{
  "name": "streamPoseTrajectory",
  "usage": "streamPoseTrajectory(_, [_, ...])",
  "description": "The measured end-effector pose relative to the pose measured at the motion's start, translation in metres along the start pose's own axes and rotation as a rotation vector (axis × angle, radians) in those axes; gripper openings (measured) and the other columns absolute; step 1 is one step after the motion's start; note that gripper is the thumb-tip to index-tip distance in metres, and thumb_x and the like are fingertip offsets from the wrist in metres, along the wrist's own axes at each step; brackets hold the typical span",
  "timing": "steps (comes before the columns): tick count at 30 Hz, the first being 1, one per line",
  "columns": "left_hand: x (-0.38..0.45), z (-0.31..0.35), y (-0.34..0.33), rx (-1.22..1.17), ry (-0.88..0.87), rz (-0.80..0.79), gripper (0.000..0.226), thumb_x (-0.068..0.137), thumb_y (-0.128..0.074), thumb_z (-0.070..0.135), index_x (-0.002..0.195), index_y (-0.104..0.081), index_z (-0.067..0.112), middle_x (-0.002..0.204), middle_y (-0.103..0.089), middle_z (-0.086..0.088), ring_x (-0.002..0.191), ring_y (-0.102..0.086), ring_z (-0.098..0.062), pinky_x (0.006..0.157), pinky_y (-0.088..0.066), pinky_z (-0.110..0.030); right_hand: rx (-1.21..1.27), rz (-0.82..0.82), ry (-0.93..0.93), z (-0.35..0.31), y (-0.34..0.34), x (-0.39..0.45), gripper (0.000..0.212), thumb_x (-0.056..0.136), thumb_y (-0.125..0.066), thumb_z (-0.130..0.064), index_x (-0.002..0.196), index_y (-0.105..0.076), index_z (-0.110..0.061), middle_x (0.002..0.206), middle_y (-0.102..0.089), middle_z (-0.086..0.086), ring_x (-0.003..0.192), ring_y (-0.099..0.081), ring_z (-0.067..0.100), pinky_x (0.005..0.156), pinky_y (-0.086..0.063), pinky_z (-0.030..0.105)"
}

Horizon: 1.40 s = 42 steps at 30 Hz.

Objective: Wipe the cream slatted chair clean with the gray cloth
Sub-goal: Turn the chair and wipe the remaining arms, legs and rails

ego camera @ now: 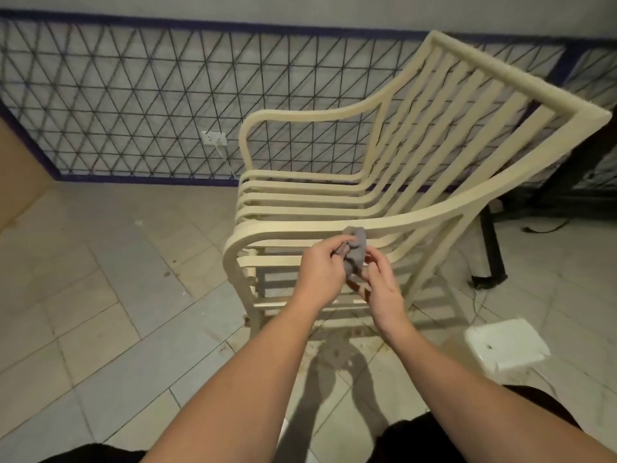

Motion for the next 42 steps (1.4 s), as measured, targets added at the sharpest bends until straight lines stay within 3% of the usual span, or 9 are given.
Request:
streamPoseTrajectory(5, [-0.017, -0.032, -0.041, -0.336, 0.296, -0.181, 0.035, 0.101, -0.046, 0.008, 0.124, -0.071, 0.018, 0.113, -0.075, -0.002, 0.106, -0.07, -0.019, 0.094, -0.057, -0.034, 0.164, 0.012, -0.187, 0.024, 0.006, 0.003, 0.03, 0.105, -0.046, -0.023, 0.134, -0.053, -0.027, 0.118, -0.069, 0.0, 0.103, -0.07, 0.014, 0.076, -0.057, 0.026])
streamPoseTrajectory(8, [-0.011, -0.005, -0.02, -0.035, 0.073, -0.223, 0.038, 0.097, -0.051, 0.016, 0.133, -0.065, 0.019, 0.13, -0.066, 0.004, 0.117, -0.061, -0.011, 0.103, -0.049, -0.027, 0.034, 0.208, -0.091, 0.017, 0.033, 0.011, 0.022, 0.096, -0.064, -0.019, 0.118, -0.068, -0.021, 0.109, -0.074, -0.001, 0.105, -0.07, 0.017, 0.087, -0.055, 0.03])
streamPoseTrajectory(12, [0.005, 0.034, 0.037, 0.312, -0.267, -0.104, 0.038, 0.096, -0.056, 0.025, 0.133, -0.063, 0.024, 0.13, -0.06, 0.011, 0.117, -0.053, -0.004, 0.103, -0.043, -0.022, 0.375, 0.687, -0.097, 0.004, 0.091, 0.016, 0.036, 0.093, -0.069, -0.022, 0.127, -0.06, -0.015, 0.127, -0.065, 0.007, 0.114, -0.065, 0.014, 0.1, -0.052, 0.033])
streamPoseTrajectory(14, [0.023, 0.032, 0.066, 0.518, -0.301, -0.048, 0.035, 0.1, -0.055, 0.027, 0.134, -0.062, 0.028, 0.133, -0.06, 0.01, 0.123, -0.05, -0.01, 0.109, -0.04, -0.029, 0.423, 0.739, -0.115, -0.005, 0.092, 0.024, 0.04, 0.094, -0.067, -0.018, 0.132, -0.055, -0.014, 0.133, -0.062, 0.009, 0.114, -0.063, 0.013, 0.101, -0.052, 0.033])
streamPoseTrajectory(21, [0.056, -0.016, 0.099, 0.887, -0.046, -0.216, 0.031, 0.09, -0.05, 0.006, 0.091, -0.06, 0.035, 0.1, -0.067, 0.006, 0.096, -0.064, -0.026, 0.081, -0.057, -0.041, 0.317, 0.474, -0.261, 0.014, -0.023, 0.033, 0.036, 0.089, -0.073, -0.017, 0.12, -0.054, -0.018, 0.121, -0.063, 0.006, 0.109, -0.063, 0.022, 0.1, -0.052, 0.038])
streamPoseTrajectory(26, [0.06, -0.009, 0.105, 0.784, -0.041, -0.251, 0.034, 0.099, -0.06, 0.026, 0.128, -0.066, 0.041, 0.13, -0.067, 0.012, 0.12, -0.062, -0.013, 0.099, -0.05, -0.032, 0.041, 0.202, -0.199, 0.045, -0.037, 0.033, 0.02, 0.086, -0.075, -0.012, 0.098, -0.061, -0.019, 0.093, -0.071, 0.003, 0.085, -0.068, 0.016, 0.075, -0.055, 0.026])
streamPoseTrajectory(32, [0.042, -0.034, 0.15, 0.227, -0.031, 0.044, 0.032, 0.098, -0.064, 0.024, 0.129, -0.069, 0.024, 0.12, -0.067, 0.015, 0.105, -0.058, 0.014, 0.095, -0.041, -0.003, -0.301, 0.242, -0.288, 0.115, 0.031, 0.012, 0.017, 0.084, -0.076, -0.013, 0.092, -0.065, -0.024, 0.092, -0.065, -0.004, 0.096, -0.065, 0.025, 0.088, -0.052, 0.039])
streamPoseTrajectory(36, [0.015, -0.116, 0.202, 0.014, 0.195, 0.365, 0.035, 0.1, -0.057, 0.012, 0.134, -0.063, 0.016, 0.126, -0.067, 0.002, 0.117, -0.061, -0.009, 0.098, -0.046, -0.015, -0.496, 0.078, -0.241, 0.132, -0.001, 0.026, 0.035, 0.084, -0.075, -0.016, 0.117, -0.063, -0.021, 0.109, -0.063, -0.005, 0.105, -0.06, 0.017, 0.095, -0.048, 0.031])
streamPoseTrajectory(42, [-0.018, -0.2, 0.185, 0.154, 0.4, 0.165, 0.042, 0.097, -0.063, 0.009, 0.137, -0.059, 0.021, 0.129, -0.062, 0.008, 0.116, -0.06, -0.011, 0.103, -0.048, -0.032, -0.713, -0.13, -0.19, 0.163, -0.1, 0.059, 0.032, 0.097, -0.057, -0.014, 0.127, -0.065, -0.007, 0.113, -0.066, 0.005, 0.108, -0.06, 0.019, 0.086, -0.033, 0.008])
Point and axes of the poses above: each hand's wrist, its own x-axis towards the middle knuckle, its own y-axis out of the back of the hand, z = x × y, the point moved 10 cm from there along x, towards the middle knuckle
